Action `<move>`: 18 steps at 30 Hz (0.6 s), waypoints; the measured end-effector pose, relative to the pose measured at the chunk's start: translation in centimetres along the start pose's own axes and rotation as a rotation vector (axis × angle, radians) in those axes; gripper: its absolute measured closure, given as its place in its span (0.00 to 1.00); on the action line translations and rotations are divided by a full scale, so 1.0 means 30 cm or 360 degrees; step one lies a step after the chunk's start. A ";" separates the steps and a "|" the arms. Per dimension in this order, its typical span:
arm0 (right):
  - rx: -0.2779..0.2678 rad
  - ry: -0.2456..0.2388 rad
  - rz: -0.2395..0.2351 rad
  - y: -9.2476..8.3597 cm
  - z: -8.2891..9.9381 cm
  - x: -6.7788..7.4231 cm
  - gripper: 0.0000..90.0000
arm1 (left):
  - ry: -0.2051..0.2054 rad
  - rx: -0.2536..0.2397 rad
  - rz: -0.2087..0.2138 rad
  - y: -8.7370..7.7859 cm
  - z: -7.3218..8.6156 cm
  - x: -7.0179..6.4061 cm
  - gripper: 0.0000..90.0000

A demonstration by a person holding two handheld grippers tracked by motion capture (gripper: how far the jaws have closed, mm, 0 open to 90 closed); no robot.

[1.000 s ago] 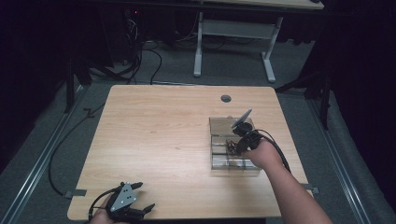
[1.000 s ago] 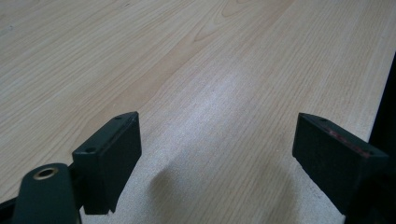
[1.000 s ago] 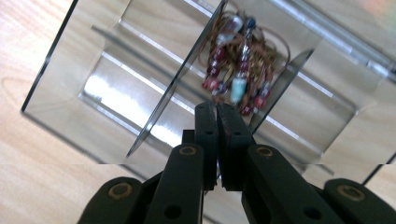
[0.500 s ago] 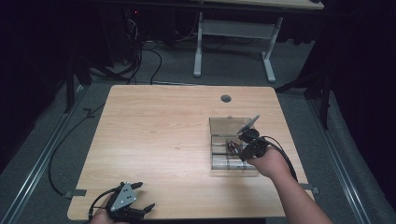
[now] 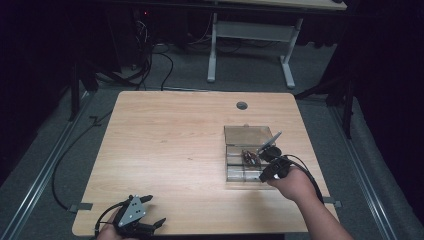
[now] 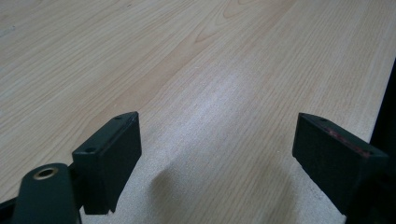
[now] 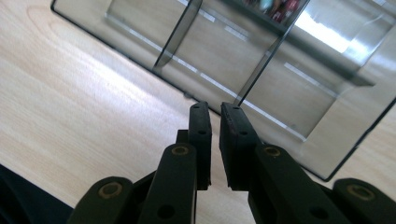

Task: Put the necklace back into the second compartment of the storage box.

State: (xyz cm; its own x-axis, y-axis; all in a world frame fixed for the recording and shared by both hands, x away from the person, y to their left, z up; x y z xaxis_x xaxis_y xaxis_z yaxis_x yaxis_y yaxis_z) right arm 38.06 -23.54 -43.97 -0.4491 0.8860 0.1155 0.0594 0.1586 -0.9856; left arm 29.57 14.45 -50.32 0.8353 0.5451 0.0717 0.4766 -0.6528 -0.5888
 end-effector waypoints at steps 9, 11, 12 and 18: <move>-0.0017 -0.0006 0.0003 0.022 0.045 0.026 0.87 | 0.0001 -0.0009 -0.0009 -0.001 -0.002 0.000 0.18; -0.0041 0.0004 0.0018 0.029 0.052 0.024 0.85 | -0.0001 -0.0013 -0.0012 -0.002 -0.002 0.001 0.18; -0.0056 0.0011 0.0015 0.033 0.056 0.023 0.84 | 0.0002 -0.0013 -0.0011 -0.002 -0.002 0.002 0.18; -0.0249 0.0059 0.0021 0.066 0.085 0.021 0.80 | -0.0008 -0.0015 -0.0003 -0.001 -0.002 0.002 0.18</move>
Point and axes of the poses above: each handheld gripper's, and its own axes: y roughly forward along the jaws, z roughly out of its underside, x roughly to its left, the point moved 7 cm from there along y, roughly forward along the jaws, and after that the axes turned 1 degree about -z, right-handed, at the moved point
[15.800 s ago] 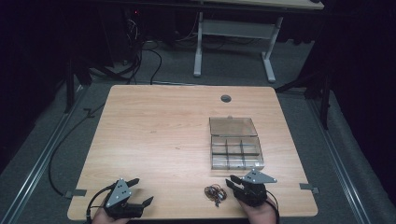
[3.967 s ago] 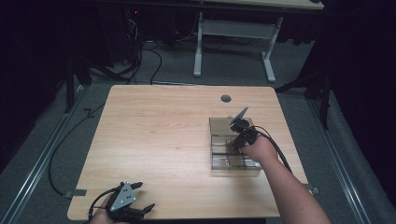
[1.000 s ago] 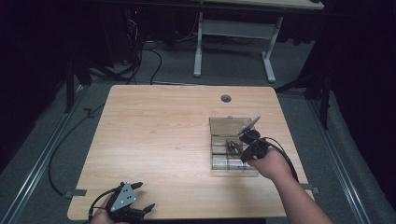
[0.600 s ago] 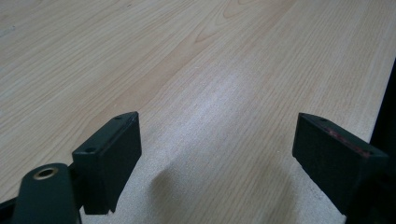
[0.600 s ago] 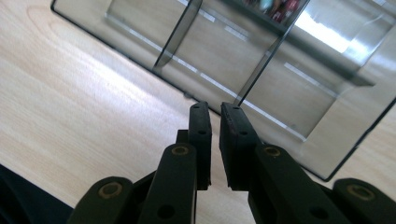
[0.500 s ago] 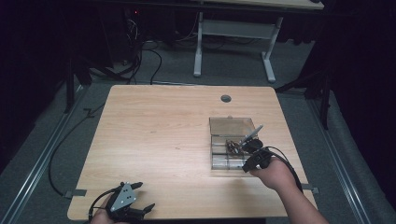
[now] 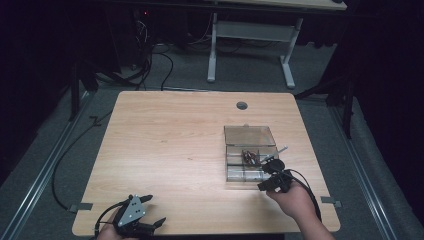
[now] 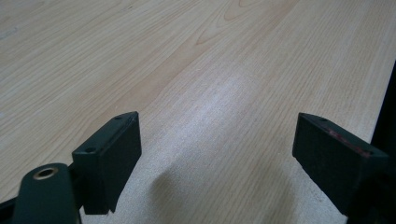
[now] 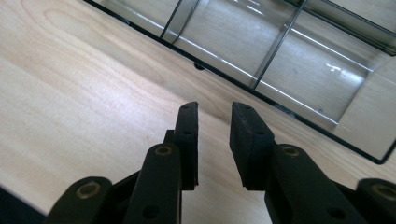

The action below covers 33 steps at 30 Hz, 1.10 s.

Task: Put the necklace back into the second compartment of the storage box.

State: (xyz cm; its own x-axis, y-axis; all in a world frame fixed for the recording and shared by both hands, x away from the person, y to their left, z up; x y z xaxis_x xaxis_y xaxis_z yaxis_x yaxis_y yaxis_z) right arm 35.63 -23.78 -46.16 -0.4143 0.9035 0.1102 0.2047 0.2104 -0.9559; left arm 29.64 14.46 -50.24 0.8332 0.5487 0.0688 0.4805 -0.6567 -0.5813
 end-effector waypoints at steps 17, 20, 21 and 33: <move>-0.0640 -0.0035 -0.0051 0.061 0.070 0.031 0.66 | -0.0040 -0.0019 -0.0014 -0.001 -0.003 0.007 0.18; -0.0760 -0.0017 -0.0051 0.075 0.071 0.045 0.64 | -0.0049 -0.0032 -0.0016 -0.003 -0.005 0.009 0.18; -0.0792 -0.0025 -0.0043 0.083 0.072 0.049 0.64 | -0.0057 -0.0037 -0.0015 -0.004 -0.005 0.011 0.18; -0.1100 0.0009 0.0058 0.090 0.106 0.056 0.57 | -0.0126 -0.0057 -0.0021 -0.001 -0.008 0.024 0.19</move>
Point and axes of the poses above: each handheld gripper's, and its own axes: y roughly forward along the jaws, z roughly out of its underside, x roughly to its left, the point moved 7 cm from there along y, roughly forward along the jaws, and after that the axes turned 1 degree about -z, right-handed, at the moved point
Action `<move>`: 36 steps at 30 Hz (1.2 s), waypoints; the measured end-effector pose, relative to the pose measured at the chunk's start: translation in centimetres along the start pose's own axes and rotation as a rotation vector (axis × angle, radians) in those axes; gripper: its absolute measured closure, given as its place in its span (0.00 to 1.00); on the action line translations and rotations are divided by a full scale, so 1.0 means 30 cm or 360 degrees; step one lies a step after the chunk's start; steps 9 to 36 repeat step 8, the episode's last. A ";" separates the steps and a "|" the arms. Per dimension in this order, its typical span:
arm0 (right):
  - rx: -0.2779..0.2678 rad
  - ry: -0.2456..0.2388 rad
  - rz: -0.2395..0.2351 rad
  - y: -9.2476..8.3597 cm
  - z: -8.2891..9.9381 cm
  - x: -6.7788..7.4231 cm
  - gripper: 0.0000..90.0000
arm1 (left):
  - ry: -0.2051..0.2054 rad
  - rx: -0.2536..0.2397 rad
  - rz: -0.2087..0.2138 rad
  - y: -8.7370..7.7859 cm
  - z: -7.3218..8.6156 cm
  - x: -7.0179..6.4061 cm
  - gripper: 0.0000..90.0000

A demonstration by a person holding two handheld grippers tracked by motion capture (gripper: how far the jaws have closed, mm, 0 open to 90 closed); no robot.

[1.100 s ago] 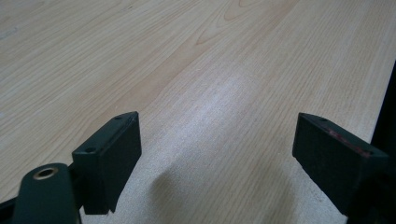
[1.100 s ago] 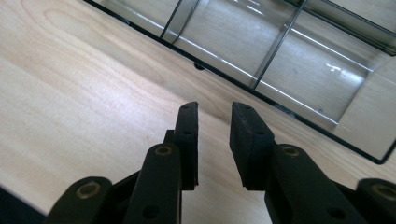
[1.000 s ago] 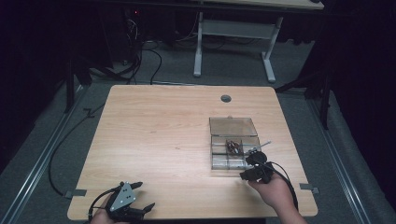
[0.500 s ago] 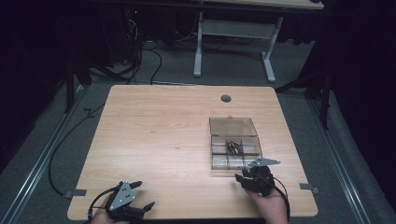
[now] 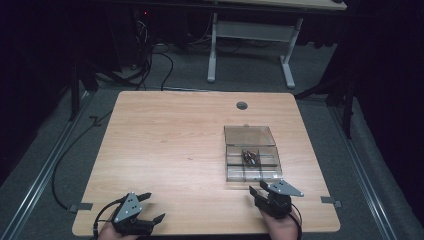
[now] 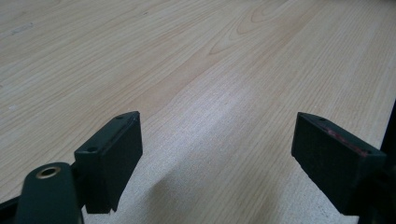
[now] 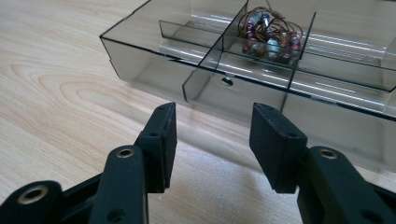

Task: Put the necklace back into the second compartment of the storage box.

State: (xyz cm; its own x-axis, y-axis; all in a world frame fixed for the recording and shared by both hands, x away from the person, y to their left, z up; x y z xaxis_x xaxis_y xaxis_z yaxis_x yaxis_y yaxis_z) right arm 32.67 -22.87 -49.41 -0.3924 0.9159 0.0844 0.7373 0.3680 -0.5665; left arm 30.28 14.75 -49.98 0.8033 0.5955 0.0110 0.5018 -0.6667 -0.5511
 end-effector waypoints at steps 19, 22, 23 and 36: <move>-0.0043 0.0032 -0.0033 -0.008 -0.002 -0.007 0.56 | -0.0048 -0.0016 -0.0026 -0.001 -0.003 0.011 0.19; -0.0043 0.0032 -0.0033 -0.008 -0.002 -0.007 0.56 | -0.0048 -0.0016 -0.0026 -0.001 -0.003 0.011 0.19; -0.0043 0.0032 -0.0033 -0.008 -0.002 -0.007 0.56 | -0.0048 -0.0016 -0.0026 -0.001 -0.003 0.011 0.19; -0.0043 0.0032 -0.0033 -0.008 -0.002 -0.007 0.56 | -0.0048 -0.0016 -0.0026 -0.001 -0.003 0.011 0.19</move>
Point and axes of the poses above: each handheld gripper's, and its own axes: y roughly forward along the jaws, z roughly out of its underside, x roughly to its left, the point moved 7 cm from there along y, roughly forward along the jaws, and after that the axes turned 1 degree about -z, right-handed, at the moved point
